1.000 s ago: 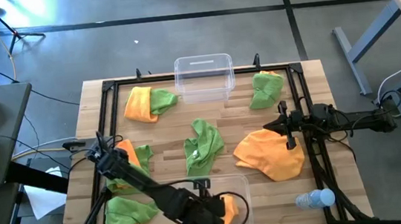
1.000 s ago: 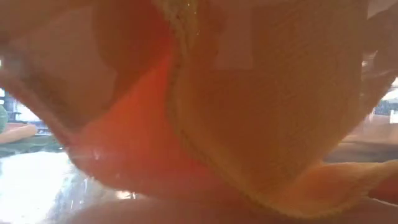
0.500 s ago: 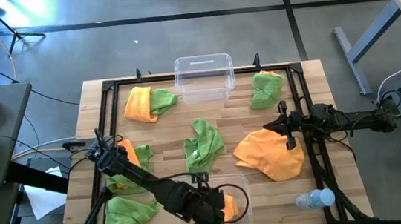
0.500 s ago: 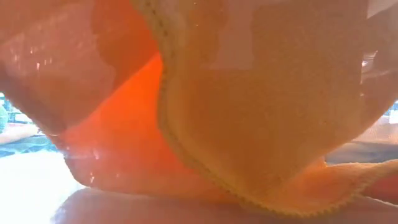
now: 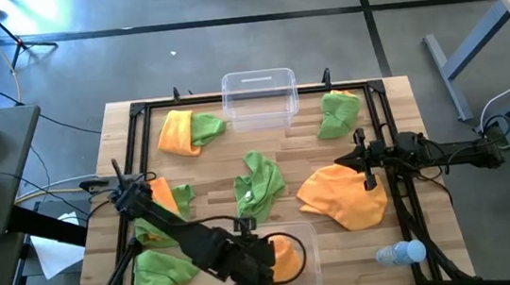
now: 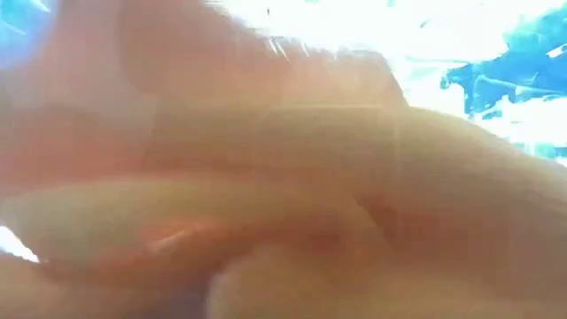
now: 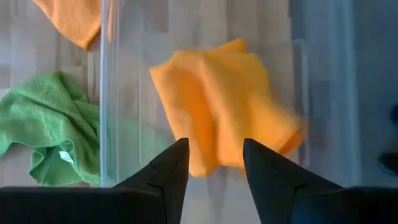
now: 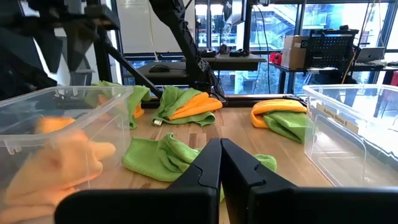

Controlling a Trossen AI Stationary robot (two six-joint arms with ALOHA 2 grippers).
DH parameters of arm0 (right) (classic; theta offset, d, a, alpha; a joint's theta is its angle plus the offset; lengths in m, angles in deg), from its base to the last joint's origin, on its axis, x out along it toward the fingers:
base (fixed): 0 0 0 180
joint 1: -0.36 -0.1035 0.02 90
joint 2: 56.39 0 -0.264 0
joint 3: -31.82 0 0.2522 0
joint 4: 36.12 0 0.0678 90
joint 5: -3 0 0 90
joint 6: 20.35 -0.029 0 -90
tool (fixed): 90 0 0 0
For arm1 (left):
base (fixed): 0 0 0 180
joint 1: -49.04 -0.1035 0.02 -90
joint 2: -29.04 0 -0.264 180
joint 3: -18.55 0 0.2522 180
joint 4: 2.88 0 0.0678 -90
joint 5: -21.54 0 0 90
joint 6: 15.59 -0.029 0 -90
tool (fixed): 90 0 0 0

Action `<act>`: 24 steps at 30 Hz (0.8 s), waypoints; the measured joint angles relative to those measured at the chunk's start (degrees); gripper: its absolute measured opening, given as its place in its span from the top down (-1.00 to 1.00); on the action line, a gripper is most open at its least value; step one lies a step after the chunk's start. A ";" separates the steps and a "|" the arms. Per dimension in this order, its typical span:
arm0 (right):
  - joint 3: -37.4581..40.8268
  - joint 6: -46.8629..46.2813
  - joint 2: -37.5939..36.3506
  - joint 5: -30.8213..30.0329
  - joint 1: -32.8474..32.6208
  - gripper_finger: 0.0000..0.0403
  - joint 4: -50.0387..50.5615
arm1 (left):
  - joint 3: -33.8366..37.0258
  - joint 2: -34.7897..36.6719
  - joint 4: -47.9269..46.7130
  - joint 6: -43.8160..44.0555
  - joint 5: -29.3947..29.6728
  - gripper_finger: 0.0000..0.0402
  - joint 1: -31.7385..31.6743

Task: Sort microfiber towel by color & place in baskets
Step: Put the green towel into the top transparent bin

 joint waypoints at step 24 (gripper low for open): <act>0.00 -0.01 0.00 0.00 0.01 1.00 0.00 | 0.72 8.65 0.90 -19.16 2.58 0.58 -14.00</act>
